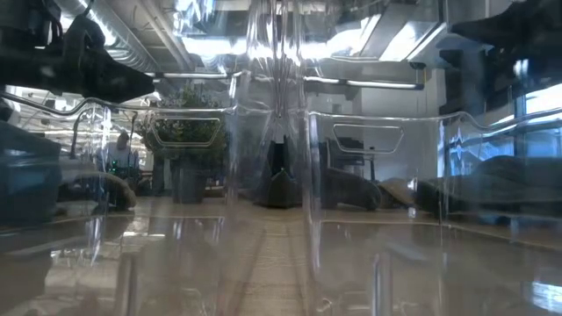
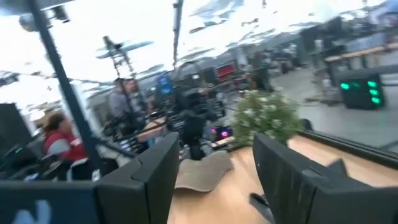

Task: Pick & Place hat
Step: Put the top brown cap into the right transparent bin

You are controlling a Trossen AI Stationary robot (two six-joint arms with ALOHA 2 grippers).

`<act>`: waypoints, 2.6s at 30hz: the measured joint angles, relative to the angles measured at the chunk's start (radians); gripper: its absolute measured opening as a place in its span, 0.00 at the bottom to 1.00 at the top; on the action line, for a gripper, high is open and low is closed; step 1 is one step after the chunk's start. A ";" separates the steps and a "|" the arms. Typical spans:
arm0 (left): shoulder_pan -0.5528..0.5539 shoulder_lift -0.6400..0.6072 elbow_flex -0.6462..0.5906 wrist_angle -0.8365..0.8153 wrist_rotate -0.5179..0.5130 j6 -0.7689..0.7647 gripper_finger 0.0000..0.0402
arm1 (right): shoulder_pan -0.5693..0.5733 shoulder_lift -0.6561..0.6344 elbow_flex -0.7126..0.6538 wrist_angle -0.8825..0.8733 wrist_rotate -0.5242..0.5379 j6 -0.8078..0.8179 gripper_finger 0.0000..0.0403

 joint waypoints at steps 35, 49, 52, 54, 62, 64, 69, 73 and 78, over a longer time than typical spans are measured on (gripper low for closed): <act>0.000 0.000 0.000 0.009 -0.055 -0.051 0.40 | -0.081 0.332 0.343 -0.330 0.421 0.049 0.57; 0.000 0.000 0.000 0.009 -0.056 -0.079 0.40 | -0.437 0.832 0.659 -0.998 -0.018 0.140 0.50; 0.000 0.000 0.000 0.009 -0.056 -0.079 0.40 | -0.535 0.921 0.634 -0.991 -0.151 0.079 0.50; 0.000 0.000 0.000 0.009 -0.056 -0.079 0.40 | -0.584 0.974 0.620 -0.953 -0.221 0.043 0.50; 0.000 0.000 0.000 0.009 -0.056 -0.079 0.40 | -0.710 1.152 0.609 -0.871 -0.359 -0.113 0.50; 0.000 0.000 0.000 0.009 -0.056 -0.079 0.40 | -0.728 1.198 0.609 -0.871 -0.391 -0.147 0.50; 0.000 0.000 0.000 0.009 -0.056 -0.079 0.40 | -0.771 1.295 0.609 -0.863 -0.392 -0.128 0.50; 0.000 0.000 0.000 0.009 -0.056 -0.079 0.40 | -0.792 1.339 0.609 -0.832 -0.365 -0.130 0.50; 0.000 0.000 0.000 0.009 -0.060 -0.079 0.40 | -0.810 1.363 0.609 -0.763 -0.286 -0.166 0.50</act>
